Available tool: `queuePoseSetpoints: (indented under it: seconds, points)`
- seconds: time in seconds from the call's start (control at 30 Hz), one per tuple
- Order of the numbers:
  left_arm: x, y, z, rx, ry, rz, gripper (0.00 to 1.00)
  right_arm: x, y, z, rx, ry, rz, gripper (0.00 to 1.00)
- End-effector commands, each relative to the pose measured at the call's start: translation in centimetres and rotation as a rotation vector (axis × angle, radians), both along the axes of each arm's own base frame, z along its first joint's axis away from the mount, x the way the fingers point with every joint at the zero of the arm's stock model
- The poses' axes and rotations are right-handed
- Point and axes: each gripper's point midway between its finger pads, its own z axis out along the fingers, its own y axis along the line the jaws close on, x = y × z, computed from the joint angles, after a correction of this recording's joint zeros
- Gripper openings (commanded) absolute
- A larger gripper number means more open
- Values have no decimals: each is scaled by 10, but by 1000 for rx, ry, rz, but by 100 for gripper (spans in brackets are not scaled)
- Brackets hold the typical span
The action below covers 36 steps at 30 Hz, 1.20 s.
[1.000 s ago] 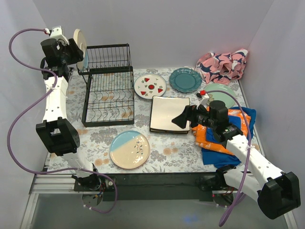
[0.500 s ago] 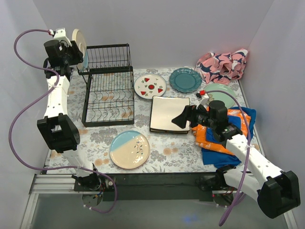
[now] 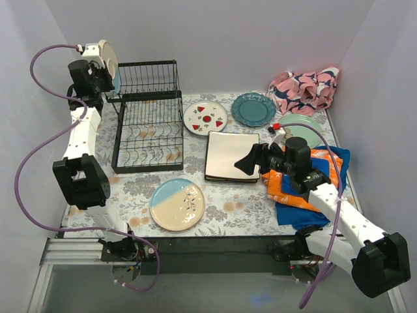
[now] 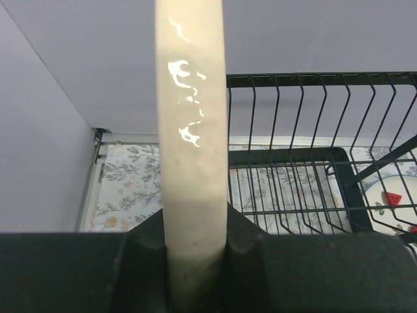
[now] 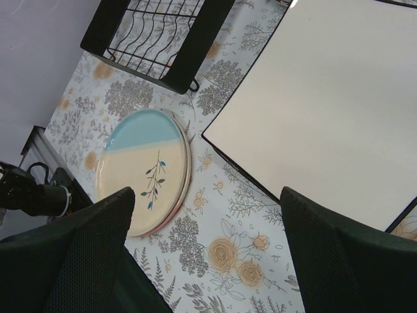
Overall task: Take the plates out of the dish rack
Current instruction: Unload the plate from the dish rack.
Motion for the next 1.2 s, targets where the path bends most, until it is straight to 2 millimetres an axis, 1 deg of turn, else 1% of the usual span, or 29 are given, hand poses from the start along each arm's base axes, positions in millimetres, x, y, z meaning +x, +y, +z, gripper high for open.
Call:
queuePoseSetpoints:
  seconds: [0.0,0.03,0.07,0.13,0.27,0.3,0.33,0.37,0.4,0.43,0.57,0.6,0.77,0.83,1.0,1.1,1.17]
  points:
    - [-16,0,60,84,-149,9,3,2,2,4,14,-33,6,96]
    - [-16,0,61,90,-152,7,0,1,2,4,14,-35,8,96]
    - [-15,0,65,98,-161,3,0,1,1,4,14,-35,6,96]
    - [-13,1,64,121,-158,3,0,1,1,3,14,-31,6,96]
    - [-11,6,69,160,-175,20,0,0,2,3,18,-34,11,96]
    - [-10,7,72,163,-190,21,0,0,2,4,20,-34,11,96]
    - [-9,5,73,166,-197,8,0,0,2,4,20,-34,11,96]
    - [-9,3,79,170,-219,0,0,1,2,4,18,-31,9,96]
    - [-8,2,80,172,-224,-8,0,1,2,3,17,-32,8,96]
    - [-7,0,85,178,-239,-21,0,1,2,3,16,-33,8,96]
    - [-5,-6,89,172,-251,-38,0,2,1,3,11,-37,-2,96]
    - [-5,-8,101,177,-288,-37,0,2,1,2,10,-36,-4,96]
    - [-11,-14,123,188,-334,-42,0,3,0,1,7,-34,-5,96]
    - [-15,-18,130,197,-351,-58,0,3,0,0,5,-32,-6,96]
    - [-25,-27,154,213,-401,-90,0,5,1,-1,2,-27,-4,96]
    - [-28,-29,163,209,-420,-97,0,5,1,1,2,-35,-8,96]
    - [-29,-33,165,200,-419,-112,0,5,0,2,2,-37,-12,96]
